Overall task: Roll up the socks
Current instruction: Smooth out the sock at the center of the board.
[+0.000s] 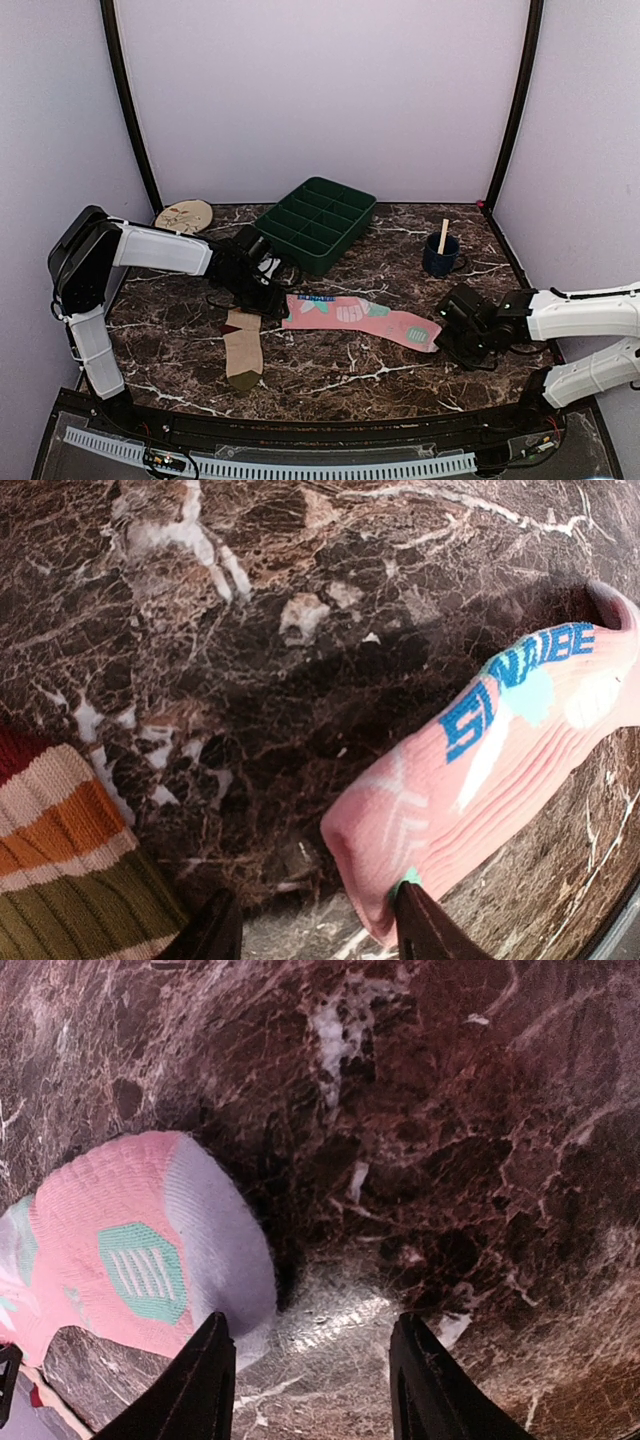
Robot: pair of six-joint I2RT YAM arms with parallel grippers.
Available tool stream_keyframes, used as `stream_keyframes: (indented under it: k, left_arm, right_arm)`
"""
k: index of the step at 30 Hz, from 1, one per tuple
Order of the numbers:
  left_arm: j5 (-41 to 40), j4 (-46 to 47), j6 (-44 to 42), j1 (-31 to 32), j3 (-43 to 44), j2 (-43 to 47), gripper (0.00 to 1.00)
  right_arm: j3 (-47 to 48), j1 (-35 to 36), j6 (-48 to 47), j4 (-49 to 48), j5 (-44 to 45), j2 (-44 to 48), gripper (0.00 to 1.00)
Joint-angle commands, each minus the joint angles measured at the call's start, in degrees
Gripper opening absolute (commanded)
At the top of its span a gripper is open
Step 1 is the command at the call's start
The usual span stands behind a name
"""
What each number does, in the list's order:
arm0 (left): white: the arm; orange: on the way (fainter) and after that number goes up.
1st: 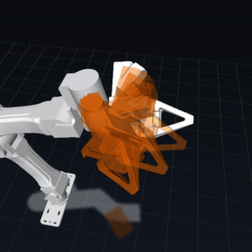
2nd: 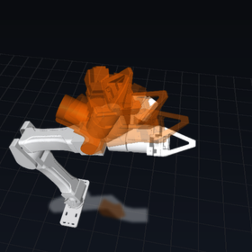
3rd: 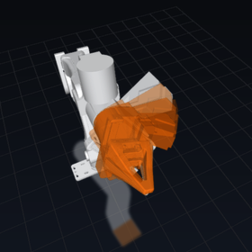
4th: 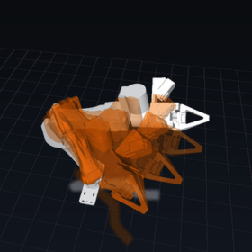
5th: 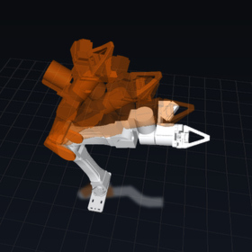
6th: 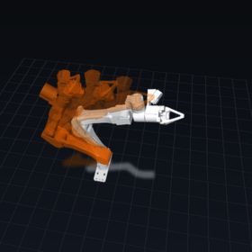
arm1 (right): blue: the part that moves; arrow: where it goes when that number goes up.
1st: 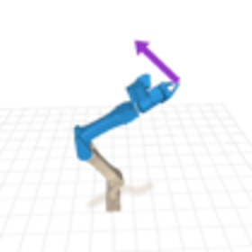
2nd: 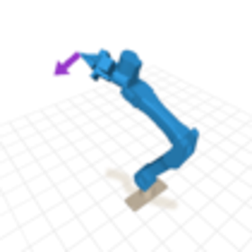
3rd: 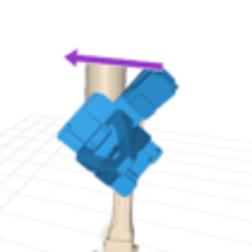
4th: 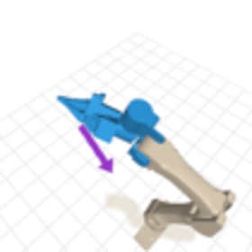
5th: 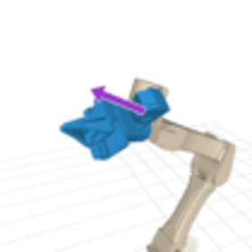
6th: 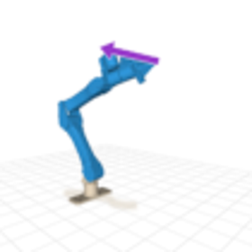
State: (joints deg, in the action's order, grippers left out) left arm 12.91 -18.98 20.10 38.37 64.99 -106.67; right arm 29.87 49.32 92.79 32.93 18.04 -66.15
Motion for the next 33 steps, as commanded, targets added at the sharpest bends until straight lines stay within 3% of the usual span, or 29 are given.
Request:
stream_keyframes:
  k: [1, 9, 19, 33]
  left_arm:
    - [1.77, -5.05, -0.70, 0.21, -1.99, -0.20, 0.55]
    - [1.52, -5.53, -1.09, 0.29, -2.05, -0.20, 0.54]
    - [1.42, -5.62, -1.04, 0.23, -2.00, -0.70, 0.52]
    - [1.90, -8.12, -0.67, 0.27, 0.55, 2.95, 0.55]
  right_arm:
    - [-0.99, 0.47, 2.23, -6.43, -0.39, -1.24, 0.49]
    - [0.17, 0.25, 1.42, -7.52, -0.04, -2.76, 0.49]
    - [2.07, 0.29, 1.52, -4.30, 2.95, 2.33, 0.48]
    - [0.97, -2.50, -2.17, -10.14, -0.76, -3.42, 0.48]
